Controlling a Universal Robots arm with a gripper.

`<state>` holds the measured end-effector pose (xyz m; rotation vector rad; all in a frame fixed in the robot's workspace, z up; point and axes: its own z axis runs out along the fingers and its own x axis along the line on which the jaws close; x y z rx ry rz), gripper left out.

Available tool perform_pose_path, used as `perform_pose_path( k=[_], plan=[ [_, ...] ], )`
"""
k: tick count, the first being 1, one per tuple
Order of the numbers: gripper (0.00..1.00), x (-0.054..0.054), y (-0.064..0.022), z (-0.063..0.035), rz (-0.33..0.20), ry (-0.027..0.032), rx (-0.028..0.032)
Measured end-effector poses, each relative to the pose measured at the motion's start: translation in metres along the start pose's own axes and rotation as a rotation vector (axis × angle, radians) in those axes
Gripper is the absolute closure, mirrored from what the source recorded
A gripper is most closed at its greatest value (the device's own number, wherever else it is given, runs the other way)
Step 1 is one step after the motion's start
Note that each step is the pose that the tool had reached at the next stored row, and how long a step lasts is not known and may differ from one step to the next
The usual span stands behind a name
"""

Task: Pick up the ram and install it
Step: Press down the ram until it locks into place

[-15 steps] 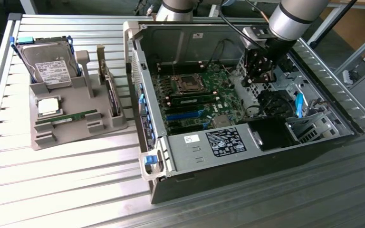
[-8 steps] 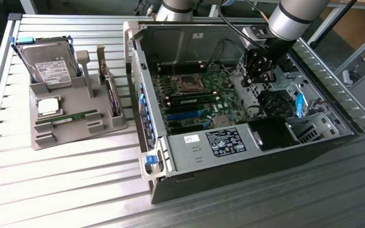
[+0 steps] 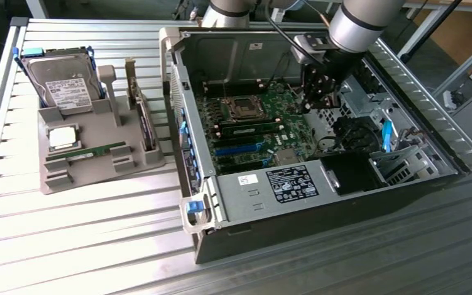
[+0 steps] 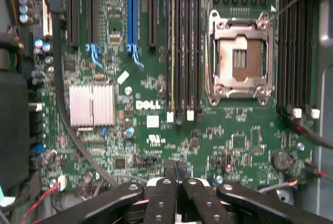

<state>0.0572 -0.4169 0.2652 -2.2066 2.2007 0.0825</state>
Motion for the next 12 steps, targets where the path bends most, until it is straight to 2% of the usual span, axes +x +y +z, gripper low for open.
perform_pose_path(
  k=[4,5,8,12],
  plan=[
    [0.91,0.0,0.0293,0.0021,0.0,-0.002,0.0004],
    [0.91,0.0,0.0345,0.0039,0.0,-0.0017,0.0006],
    [0.91,0.0,0.0434,0.008,0.0,-0.0018,0.0006],
    [0.91,0.001,0.0438,0.0156,0.0,-0.0017,0.0006]
  ],
)
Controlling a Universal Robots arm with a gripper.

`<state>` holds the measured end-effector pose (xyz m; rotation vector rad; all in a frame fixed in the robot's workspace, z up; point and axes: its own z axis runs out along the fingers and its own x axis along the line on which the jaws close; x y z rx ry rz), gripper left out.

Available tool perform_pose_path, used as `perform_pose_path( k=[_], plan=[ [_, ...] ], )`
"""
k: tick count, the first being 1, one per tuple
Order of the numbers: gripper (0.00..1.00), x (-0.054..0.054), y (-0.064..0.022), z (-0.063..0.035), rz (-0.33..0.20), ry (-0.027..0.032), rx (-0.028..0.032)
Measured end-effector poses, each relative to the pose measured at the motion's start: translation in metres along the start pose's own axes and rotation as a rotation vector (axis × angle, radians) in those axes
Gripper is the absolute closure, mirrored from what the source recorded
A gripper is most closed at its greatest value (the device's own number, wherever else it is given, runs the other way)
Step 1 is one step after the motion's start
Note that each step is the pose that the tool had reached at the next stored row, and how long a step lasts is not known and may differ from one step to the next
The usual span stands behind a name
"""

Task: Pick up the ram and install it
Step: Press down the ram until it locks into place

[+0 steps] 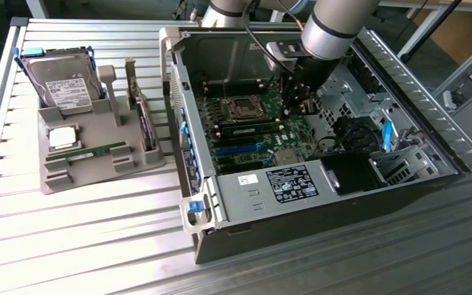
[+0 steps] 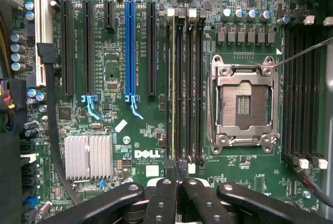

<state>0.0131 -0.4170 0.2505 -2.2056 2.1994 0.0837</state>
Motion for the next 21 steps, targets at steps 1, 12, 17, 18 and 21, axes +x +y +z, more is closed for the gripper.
perform_pose_path(
  k=[1,12,17,18,21],
  plan=[
    [0.91,0.0,0.0,0.0016,0.0,-0.0001,0.0],
    [0.91,-0.003,-0.0004,0.0201,0.0,0.0004,-0.0001],
    [0.91,-0.004,-0.0002,0.008,0.0,-0.0002,0.0014],
    [0.91,-0.004,0.0005,0.0064,0.0,-0.0002,0.0015],
    [0.91,-0.004,0.0206,0.0066,-0.001,-0.0025,0.0016]
  ],
)
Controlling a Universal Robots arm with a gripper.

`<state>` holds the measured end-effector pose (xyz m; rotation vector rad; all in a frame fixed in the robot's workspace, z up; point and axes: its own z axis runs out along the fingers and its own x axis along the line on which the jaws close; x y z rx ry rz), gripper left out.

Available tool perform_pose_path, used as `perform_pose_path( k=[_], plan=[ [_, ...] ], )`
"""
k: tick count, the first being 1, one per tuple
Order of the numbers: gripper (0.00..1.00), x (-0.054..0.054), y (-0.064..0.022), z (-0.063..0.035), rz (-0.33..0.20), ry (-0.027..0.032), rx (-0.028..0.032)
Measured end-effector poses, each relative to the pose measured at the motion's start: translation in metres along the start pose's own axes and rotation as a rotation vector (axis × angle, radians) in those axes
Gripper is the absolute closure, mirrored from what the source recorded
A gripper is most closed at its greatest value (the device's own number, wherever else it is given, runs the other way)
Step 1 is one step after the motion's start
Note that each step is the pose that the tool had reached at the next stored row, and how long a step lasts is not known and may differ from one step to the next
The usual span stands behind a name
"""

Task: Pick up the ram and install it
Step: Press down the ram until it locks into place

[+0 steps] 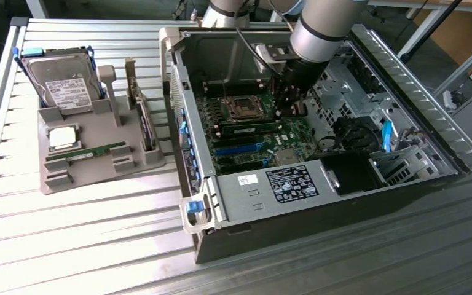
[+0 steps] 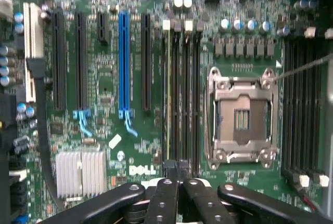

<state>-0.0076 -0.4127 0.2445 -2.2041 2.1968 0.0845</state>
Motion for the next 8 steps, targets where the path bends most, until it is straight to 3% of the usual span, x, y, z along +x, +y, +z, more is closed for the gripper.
perform_pose_path(
  k=[4,8],
  plan=[
    [0.91,0.0,0.0353,0.0007,0.0,-0.0037,0.0003],
    [0.91,0.002,0.06,0.0012,-0.001,-0.0057,0.0004]
  ],
)
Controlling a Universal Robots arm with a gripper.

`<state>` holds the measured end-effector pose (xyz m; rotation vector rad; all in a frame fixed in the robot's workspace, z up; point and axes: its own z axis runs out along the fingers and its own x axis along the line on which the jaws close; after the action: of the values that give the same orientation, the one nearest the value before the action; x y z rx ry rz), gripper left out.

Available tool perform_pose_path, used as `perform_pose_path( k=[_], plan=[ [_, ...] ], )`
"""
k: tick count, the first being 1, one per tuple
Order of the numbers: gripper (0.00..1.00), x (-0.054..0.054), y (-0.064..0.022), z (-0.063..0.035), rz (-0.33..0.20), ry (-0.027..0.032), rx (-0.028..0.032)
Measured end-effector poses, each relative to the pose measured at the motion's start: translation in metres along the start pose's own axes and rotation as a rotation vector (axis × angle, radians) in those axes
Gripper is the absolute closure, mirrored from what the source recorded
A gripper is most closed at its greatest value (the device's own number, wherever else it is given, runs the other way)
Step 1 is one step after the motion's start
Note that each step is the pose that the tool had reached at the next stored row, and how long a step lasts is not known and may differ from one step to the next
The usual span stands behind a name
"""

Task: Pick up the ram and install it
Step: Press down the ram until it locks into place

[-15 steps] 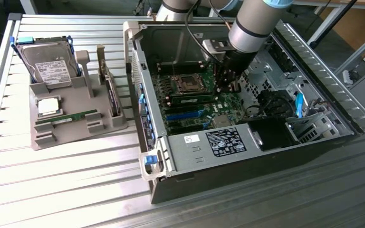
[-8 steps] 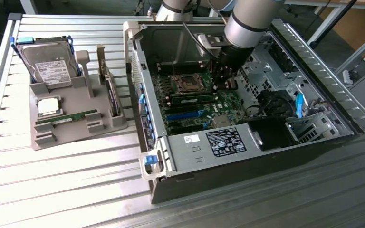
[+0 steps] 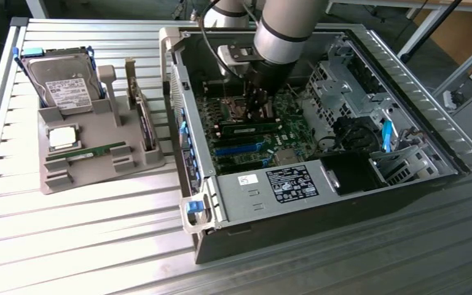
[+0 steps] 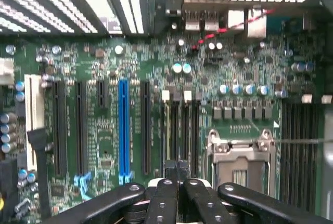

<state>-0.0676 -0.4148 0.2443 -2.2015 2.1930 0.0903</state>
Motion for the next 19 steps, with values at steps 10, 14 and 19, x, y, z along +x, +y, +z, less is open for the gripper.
perform_pose_path(
  k=[10,14,19],
  plan=[
    [0.91,0.003,0.0269,0.0054,-0.001,-0.0022,0.0],
    [0.91,0.004,0.0279,0.0099,-0.001,-0.0027,-0.0001],
    [0.91,0.004,0.0279,0.0137,-0.002,-0.0045,-0.0003]
  ],
)
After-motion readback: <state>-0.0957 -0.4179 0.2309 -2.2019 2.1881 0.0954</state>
